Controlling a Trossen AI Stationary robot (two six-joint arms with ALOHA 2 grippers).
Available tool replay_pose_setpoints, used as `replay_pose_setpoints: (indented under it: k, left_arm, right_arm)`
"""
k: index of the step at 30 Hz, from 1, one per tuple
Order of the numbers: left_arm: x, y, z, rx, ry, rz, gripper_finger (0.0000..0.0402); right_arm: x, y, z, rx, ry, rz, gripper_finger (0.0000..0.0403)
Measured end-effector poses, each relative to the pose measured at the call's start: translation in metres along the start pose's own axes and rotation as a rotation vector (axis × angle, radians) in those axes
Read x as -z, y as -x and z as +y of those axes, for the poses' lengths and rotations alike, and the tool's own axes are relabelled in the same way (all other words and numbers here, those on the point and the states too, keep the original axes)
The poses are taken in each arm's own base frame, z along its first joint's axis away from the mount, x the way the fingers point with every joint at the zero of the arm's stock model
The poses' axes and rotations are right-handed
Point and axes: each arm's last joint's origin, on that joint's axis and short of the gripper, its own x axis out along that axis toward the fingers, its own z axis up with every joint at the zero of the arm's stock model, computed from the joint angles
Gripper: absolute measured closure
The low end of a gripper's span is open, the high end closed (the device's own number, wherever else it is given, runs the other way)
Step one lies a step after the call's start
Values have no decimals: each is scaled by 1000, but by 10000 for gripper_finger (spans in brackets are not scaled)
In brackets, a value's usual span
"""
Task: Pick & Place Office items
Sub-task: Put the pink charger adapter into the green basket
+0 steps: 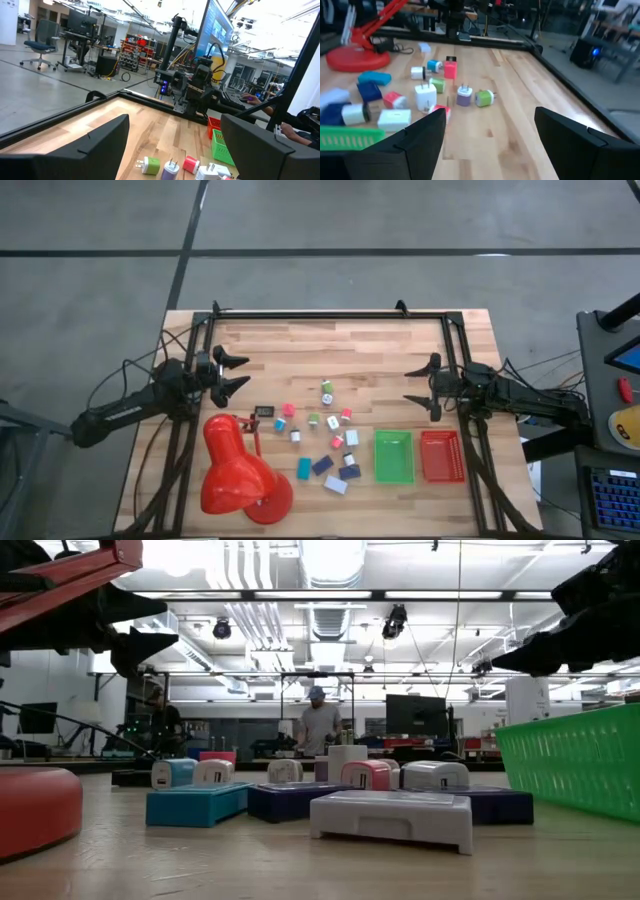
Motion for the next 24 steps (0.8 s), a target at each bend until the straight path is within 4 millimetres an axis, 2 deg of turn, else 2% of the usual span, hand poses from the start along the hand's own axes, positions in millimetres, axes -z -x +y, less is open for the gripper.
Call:
replay_pose_setpoints:
  k: [4,8,15,21,24]
  left_arm:
    - [0,0,0,0,0,0,82]
    - [0,0,0,0,0,0,82]
    - [0,0,0,0,0,0,82]
    - [0,0,0,0,0,0,82]
    - [0,0,0,0,0,0,82]
  right_arm:
    - [0,0,0,0,79,-1,99]
    - [-2,0,0,4,68,-23,99]
    - [-19,2,-2,31,72,-194,99]
    - [-30,5,-4,9,-166,-317,99]
    - [-31,5,-4,9,-168,-324,99]
